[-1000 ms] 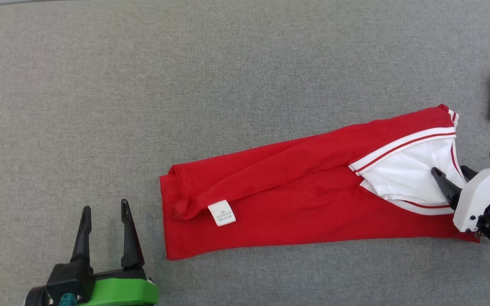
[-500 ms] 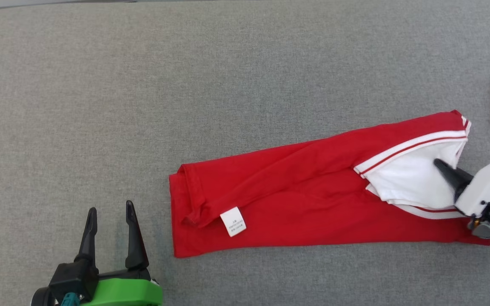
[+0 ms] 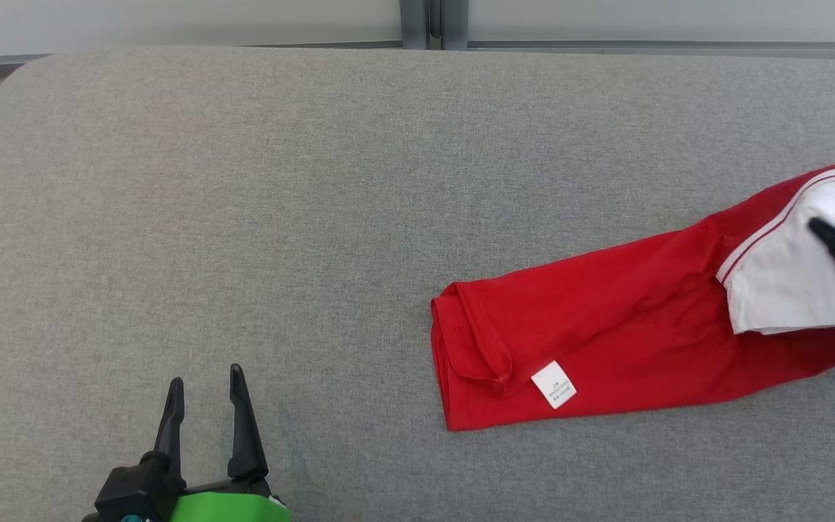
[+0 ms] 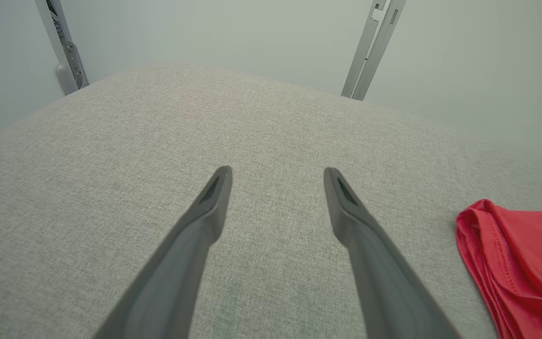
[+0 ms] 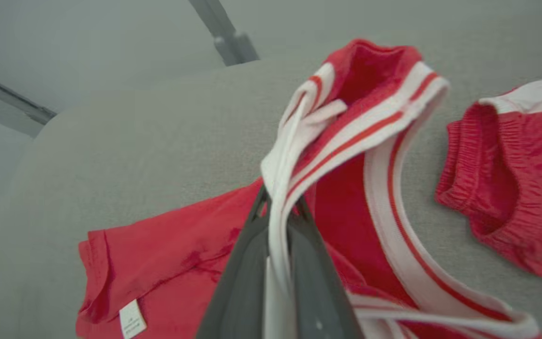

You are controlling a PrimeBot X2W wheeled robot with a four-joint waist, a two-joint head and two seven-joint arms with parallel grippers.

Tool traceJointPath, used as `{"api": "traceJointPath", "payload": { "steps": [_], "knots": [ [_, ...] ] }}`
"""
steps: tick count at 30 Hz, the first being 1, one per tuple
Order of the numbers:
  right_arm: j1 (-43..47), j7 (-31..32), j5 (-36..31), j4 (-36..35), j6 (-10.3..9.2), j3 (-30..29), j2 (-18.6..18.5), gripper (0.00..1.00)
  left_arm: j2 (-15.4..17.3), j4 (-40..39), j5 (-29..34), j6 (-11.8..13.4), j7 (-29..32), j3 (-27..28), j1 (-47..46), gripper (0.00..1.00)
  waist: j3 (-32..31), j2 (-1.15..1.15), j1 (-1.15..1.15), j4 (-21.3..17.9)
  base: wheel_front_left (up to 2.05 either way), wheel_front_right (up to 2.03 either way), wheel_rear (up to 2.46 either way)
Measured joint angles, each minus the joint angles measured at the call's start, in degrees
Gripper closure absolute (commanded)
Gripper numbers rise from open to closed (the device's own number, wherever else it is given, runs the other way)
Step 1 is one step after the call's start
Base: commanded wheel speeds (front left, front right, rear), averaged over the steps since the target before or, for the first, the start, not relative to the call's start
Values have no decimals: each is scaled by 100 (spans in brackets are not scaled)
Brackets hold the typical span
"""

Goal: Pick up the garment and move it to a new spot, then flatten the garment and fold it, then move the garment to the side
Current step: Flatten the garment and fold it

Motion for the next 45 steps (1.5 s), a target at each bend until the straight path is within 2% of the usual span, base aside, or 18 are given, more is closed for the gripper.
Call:
{"api": "traceJointPath", "payload": {
  "steps": [2, 5, 8, 14, 16, 25, 26, 27, 28, 32, 38, 42, 45],
  "knots": [
    [32, 193, -64, -379, 0, 354, 270, 100, 0, 11, -49, 8, 0, -30, -7, 0, 12, 0, 0, 28, 0, 0, 0],
    [34, 337, -297, -622, 0, 870, 880, 100, 0, 33, -93, 23, 1, -108, -25, 0, 55, 0, 0, 53, 0, 0, 0],
    [24, 345, -568, -534, 0, 1374, 1584, 100, -1, 80, -127, 22, 0, -159, -33, 0, 91, 0, 0, 99, 0, 0, 0],
    [-45, 199, -1047, -93, 0, 2087, 2490, 100, -4, 185, -132, 16, 1, -292, -46, 0, 149, 0, 0, 197, 0, 0, 0],
    [-46, 146, -1093, -36, 0, 2205, 2642, 96, -4, 229, -132, 23, 0, -290, -45, 0, 155, 0, 0, 223, 0, 0, 0],
    [-41, -36, -1288, 86, 0, 2461, 2928, 91, -3, 336, -124, 25, 0, -288, -40, 0, 132, 0, 0, 181, 0, 0, 0],
    [-38, -89, -1319, 129, 0, 2458, 2953, 84, -4, 348, -124, 25, 0, -292, -40, 0, 132, 0, 0, 167, 0, 0, 0],
    [-38, -148, -1339, 158, 0, 2453, 2972, 67, -4, 357, -124, 24, 0, -294, -40, 0, 132, 0, 0, 155, 0, 0, 0],
    [-41, -219, -1326, 178, 0, 2474, 2987, 0, -4, 366, -123, 24, 1, -293, -41, 0, 131, 0, 0, 139, 0, 0, 0],
    [-38, -445, -788, 90, -1, 2720, 3037, 0, -4, 397, -74, 15, 1, -227, -35, 0, 91, 0, 0, 65, 0, 0, 0],
    [124, -886, 158, -583, 0, 3107, 3042, 0, -4, 458, 145, -85, 0, 38, 24, 0, -77, 0, 0, -78, 0, 0, 0],
    [625, -1406, 141, -1179, 0, 2811, 2921, 0, -4, 466, 203, -133, 0, 244, 235, 0, -351, 0, 0, -198, 0, 0, 0],
    [1057, -1802, -89, -1426, 0, 2483, 2554, 0, -4, 468, 222, -178, 0, 314, 392, 0, -553, 0, 0, -289, 0, 0, 0]
  ]
}}
